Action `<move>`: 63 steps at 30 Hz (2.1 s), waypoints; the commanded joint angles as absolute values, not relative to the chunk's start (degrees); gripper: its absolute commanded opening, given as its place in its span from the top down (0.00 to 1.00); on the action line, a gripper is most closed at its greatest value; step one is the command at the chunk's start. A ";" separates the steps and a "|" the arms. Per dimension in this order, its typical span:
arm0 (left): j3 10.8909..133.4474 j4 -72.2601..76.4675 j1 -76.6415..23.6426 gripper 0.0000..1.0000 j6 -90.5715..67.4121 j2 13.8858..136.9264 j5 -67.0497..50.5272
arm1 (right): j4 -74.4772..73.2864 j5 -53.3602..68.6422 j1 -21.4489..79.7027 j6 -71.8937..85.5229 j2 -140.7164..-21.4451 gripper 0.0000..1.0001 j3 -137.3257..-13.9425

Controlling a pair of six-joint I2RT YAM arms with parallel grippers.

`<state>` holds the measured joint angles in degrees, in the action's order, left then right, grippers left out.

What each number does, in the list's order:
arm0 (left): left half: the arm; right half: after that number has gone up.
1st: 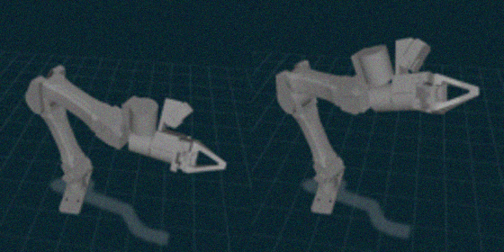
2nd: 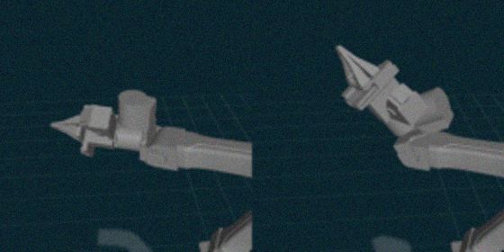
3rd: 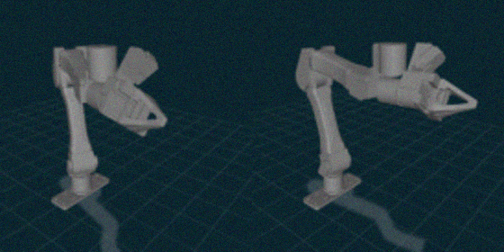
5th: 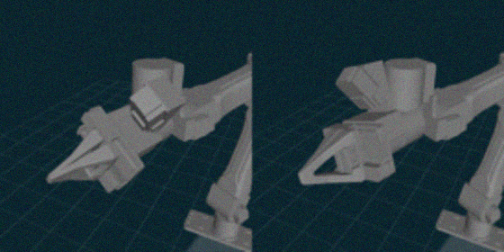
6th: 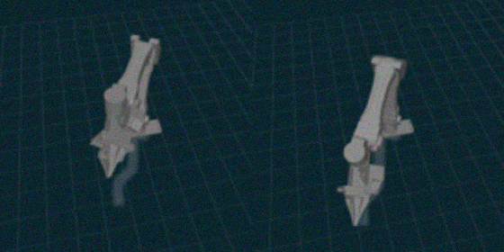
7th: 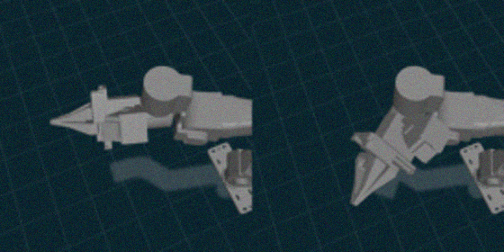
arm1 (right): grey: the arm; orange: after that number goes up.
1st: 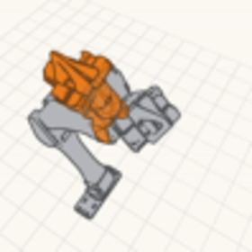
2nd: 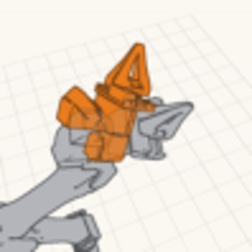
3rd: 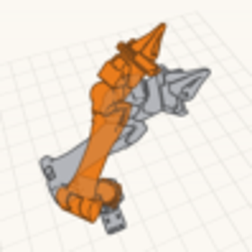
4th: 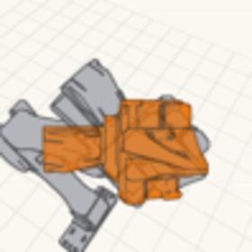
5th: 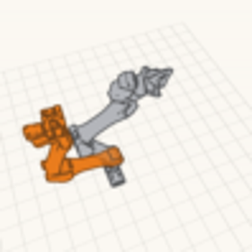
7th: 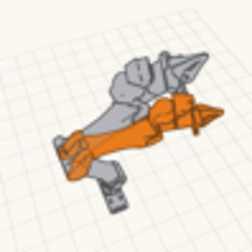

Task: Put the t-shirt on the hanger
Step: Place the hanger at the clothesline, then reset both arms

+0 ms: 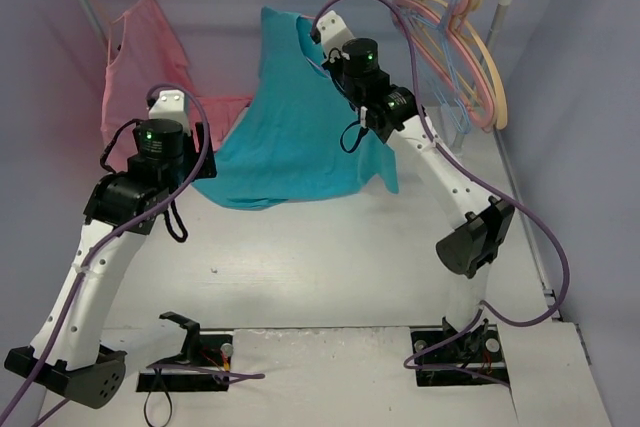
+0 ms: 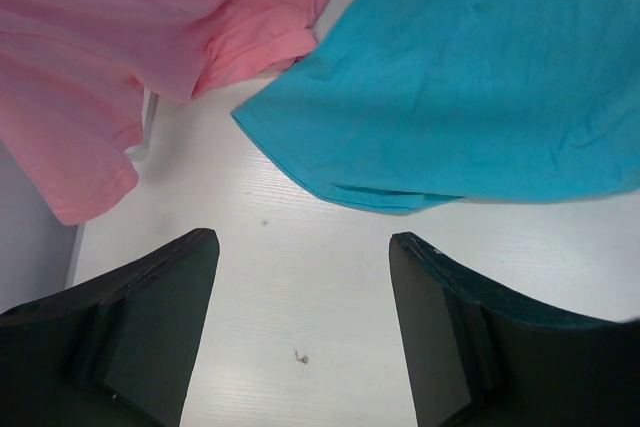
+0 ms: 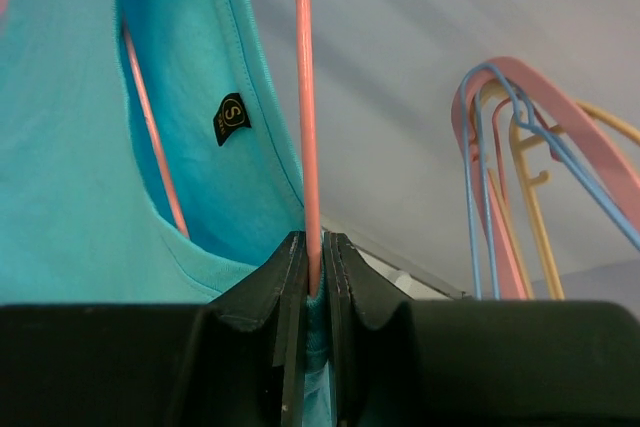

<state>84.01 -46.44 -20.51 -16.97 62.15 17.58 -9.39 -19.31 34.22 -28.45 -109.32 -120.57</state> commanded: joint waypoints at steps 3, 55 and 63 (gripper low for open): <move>87.01 -46.32 -20.13 0.31 -18.46 62.84 16.26 | -6.41 -22.06 35.33 -24.18 -108.63 1.00 -124.37; 66.71 -53.96 -20.13 0.30 -10.90 33.31 20.57 | -21.09 -24.25 35.07 5.88 -29.25 0.00 -56.77; 66.80 -53.88 -20.13 0.30 -14.94 35.07 19.34 | -18.64 -22.06 35.07 2.82 -28.57 0.00 -58.54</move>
<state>65.54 -55.27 -20.51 -13.10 33.10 19.57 -24.21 -22.00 35.11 3.38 -29.30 -56.49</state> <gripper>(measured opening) 0.698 0.999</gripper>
